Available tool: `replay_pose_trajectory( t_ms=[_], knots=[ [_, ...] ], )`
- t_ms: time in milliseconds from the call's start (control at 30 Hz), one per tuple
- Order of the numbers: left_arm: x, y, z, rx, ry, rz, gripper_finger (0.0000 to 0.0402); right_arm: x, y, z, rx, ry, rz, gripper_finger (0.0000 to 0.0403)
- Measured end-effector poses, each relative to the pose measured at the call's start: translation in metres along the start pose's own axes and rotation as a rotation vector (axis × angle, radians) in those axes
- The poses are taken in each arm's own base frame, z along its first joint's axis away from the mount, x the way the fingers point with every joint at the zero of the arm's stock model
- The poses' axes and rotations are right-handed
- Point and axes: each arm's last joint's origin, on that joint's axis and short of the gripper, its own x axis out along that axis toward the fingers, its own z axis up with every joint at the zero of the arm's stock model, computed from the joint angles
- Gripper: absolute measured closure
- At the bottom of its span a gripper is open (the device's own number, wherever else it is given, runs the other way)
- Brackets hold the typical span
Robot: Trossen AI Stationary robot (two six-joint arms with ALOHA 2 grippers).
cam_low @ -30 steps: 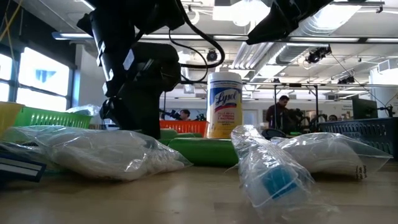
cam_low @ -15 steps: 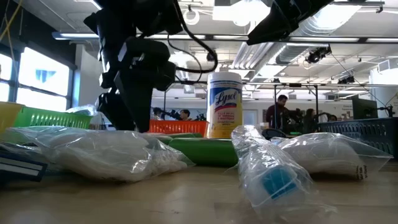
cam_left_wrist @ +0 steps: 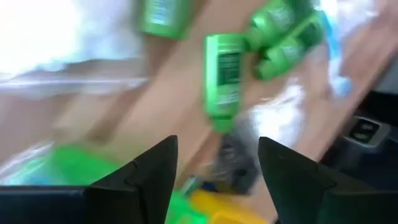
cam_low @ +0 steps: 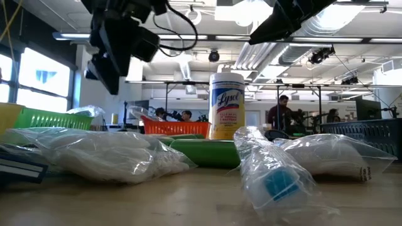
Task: Pick & Place Travel size toiletries
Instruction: Put the blue toothbrush into the orange bin
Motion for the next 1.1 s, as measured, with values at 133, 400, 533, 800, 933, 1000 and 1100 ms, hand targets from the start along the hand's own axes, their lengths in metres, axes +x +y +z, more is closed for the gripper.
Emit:
replay_pose_trajectory(
  t_ms=[133,400,533,800,933,1000,1100],
  knots=[
    [-0.021,0.011,-0.015,-0.068,-0.013,0.131,0.0196,0.0,0.0,0.0,0.0,0.0,0.001,0.016],
    [-0.035,0.02,-0.029,-0.155,-0.05,0.285,0.0197,0.0,0.0,0.0,0.0,0.0,-0.001,0.016],
    [-0.029,0.014,-0.037,-0.139,-0.035,0.321,0.0197,0.0,0.0,0.0,0.0,0.001,-0.001,0.016],
    [-0.018,0.004,-0.058,-0.142,-0.015,0.436,0.0197,0.0,0.0,0.0,0.002,0.001,0.0,0.016],
    [-0.012,0.0,-0.062,-0.126,-0.048,0.471,0.0197,0.0,0.0,0.0,0.007,0.001,0.002,0.016],
    [-0.008,-0.001,-0.062,-0.117,-0.051,0.489,0.0197,0.0,0.0,0.0,0.008,0.001,0.002,0.016],
    [-0.001,-0.002,-0.062,-0.114,-0.039,0.513,0.0197,0.0,0.0,0.0,0.008,0.001,0.002,0.016]
  ],
)
